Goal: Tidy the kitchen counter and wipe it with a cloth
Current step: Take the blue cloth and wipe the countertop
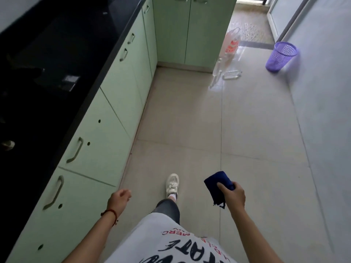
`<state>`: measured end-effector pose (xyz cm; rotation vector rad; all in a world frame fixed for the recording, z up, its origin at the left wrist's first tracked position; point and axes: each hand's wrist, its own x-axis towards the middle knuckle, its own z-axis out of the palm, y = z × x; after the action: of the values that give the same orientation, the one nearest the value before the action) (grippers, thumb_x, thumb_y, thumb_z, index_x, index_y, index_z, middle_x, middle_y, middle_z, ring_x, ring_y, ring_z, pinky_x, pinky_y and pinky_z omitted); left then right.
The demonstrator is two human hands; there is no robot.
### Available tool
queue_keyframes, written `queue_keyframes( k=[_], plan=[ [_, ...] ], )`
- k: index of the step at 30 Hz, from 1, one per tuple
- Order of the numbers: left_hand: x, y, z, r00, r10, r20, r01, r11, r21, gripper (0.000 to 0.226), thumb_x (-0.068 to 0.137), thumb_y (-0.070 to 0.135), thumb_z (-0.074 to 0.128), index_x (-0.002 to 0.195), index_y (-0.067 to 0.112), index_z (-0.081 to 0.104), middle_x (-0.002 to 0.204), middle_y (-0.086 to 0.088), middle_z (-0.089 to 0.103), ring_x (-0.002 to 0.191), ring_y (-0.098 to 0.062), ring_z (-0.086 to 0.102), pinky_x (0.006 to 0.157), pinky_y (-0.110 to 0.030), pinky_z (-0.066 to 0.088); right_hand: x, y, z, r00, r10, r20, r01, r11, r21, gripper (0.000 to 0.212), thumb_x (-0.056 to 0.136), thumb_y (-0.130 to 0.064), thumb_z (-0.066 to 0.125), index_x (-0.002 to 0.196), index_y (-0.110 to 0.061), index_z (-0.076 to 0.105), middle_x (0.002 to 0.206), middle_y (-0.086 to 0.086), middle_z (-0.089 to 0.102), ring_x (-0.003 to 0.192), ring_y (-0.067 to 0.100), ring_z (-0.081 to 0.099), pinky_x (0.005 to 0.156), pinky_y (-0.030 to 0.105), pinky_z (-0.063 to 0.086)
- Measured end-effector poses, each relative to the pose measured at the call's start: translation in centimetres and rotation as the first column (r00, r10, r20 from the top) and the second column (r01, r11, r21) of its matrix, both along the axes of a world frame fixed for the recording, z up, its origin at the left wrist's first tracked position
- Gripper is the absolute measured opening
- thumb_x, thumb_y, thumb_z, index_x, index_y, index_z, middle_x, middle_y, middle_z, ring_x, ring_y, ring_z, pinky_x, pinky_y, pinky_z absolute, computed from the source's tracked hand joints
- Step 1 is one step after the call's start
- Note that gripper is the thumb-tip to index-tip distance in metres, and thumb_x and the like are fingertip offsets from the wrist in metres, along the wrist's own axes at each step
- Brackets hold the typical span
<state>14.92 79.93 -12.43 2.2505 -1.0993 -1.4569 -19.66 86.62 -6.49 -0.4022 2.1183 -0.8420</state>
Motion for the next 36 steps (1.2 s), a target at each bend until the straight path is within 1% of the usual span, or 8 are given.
queue_keyframes(
  k=[6,11,14,17,21,26,31,36],
  plan=[
    [-3.2,-11.9,-0.5,0.998,0.047,-0.050,-0.044,0.997,0.057,0.023,0.087,0.015,0.054,0.064,0.015,0.060,0.081,-0.016,0.065,0.078,-0.026,0.059,0.071,-0.031,0.040,-3.0,-13.2,1.3,1.000,0.006,-0.011,-0.006,1.000,-0.002,0.021,0.078,-0.019,0.069,0.090,-0.008,0.056,0.077,0.004,0.056,0.065,0.016,0.051,0.045,0.024,0.035],
    [-8.5,-24.1,2.7,0.994,-0.075,-0.079,0.073,0.997,-0.027,0.022,0.066,0.038,0.049,0.059,0.020,0.059,0.076,-0.014,0.065,0.076,-0.024,0.059,0.070,-0.032,0.043,-5.7,-22.1,1.6,0.999,0.012,-0.035,-0.012,1.000,-0.010,0.019,0.077,-0.019,0.070,0.087,-0.009,0.057,0.081,0.010,0.060,0.072,0.023,0.055,0.051,0.025,0.038],
    [-12.1,-31.1,4.2,0.987,-0.128,-0.095,0.118,0.988,-0.104,0.022,0.082,0.029,0.056,0.061,0.021,0.059,0.077,-0.014,0.063,0.076,-0.021,0.056,0.070,-0.031,0.042,-7.4,-26.1,1.3,0.999,0.005,-0.033,-0.005,1.000,-0.004,0.019,0.078,-0.020,0.070,0.087,-0.010,0.057,0.083,0.011,0.061,0.076,0.027,0.055,0.053,0.025,0.040],
    [-14.9,-38.0,4.4,0.983,-0.152,-0.104,0.136,0.980,-0.145,0.016,0.089,0.018,0.054,0.076,0.016,0.062,0.083,-0.012,0.065,0.082,-0.021,0.058,0.074,-0.031,0.042,-9.4,-30.4,0.7,1.000,-0.003,-0.014,0.003,1.000,0.014,0.019,0.078,-0.018,0.070,0.089,-0.008,0.057,0.084,0.012,0.061,0.075,0.026,0.054,0.053,0.025,0.040],
    [-17.5,-45.4,3.6,0.987,-0.098,-0.127,0.075,0.982,-0.175,0.012,0.089,0.017,0.053,0.081,0.018,0.062,0.085,-0.011,0.065,0.084,-0.022,0.059,0.075,-0.030,0.041,-13.0,-37.4,-0.5,1.000,0.007,0.015,-0.008,1.000,0.025,0.020,0.080,-0.017,0.068,0.093,-0.006,0.057,0.086,0.014,0.061,0.070,0.022,0.053,0.049,0.025,0.037],
    [-19.2,-51.4,2.7,0.994,0.029,-0.103,-0.038,0.996,-0.085,0.025,0.088,0.016,0.054,0.066,0.025,0.059,0.082,-0.014,0.064,0.080,-0.022,0.057,0.074,-0.031,0.040,-17.2,-48.2,0.0,0.997,0.072,0.015,-0.073,0.997,0.033,0.022,0.080,-0.018,0.068,0.094,-0.006,0.057,0.088,0.014,0.060,0.071,0.022,0.052,0.047,0.025,0.036],
    [-20.3,-56.3,2.9,0.974,0.203,-0.099,-0.208,0.977,-0.049,0.025,0.088,0.012,0.054,0.064,0.017,0.060,0.072,-0.010,0.062,0.076,-0.023,0.055,0.067,-0.028,0.040,-19.7,-60.8,1.7,0.974,0.225,0.007,-0.225,0.974,0.019,0.020,0.079,-0.018,0.068,0.093,-0.009,0.057,0.091,0.014,0.063,0.077,0.025,0.056,0.045,0.024,0.036],
    [-20.1,-60.3,2.2,0.933,0.347,-0.097,-0.350,0.937,-0.010,0.022,0.089,0.012,0.052,0.069,0.012,0.061,0.079,-0.011,0.063,0.080,-0.025,0.057,0.067,-0.028,0.041,-19.3,-71.8,3.0,0.939,0.343,0.029,-0.342,0.939,-0.021,0.023,0.080,-0.019,0.066,0.099,-0.008,0.057,0.092,0.011,0.062,0.076,0.022,0.057,0.045,0.022,0.037]
  ],
)
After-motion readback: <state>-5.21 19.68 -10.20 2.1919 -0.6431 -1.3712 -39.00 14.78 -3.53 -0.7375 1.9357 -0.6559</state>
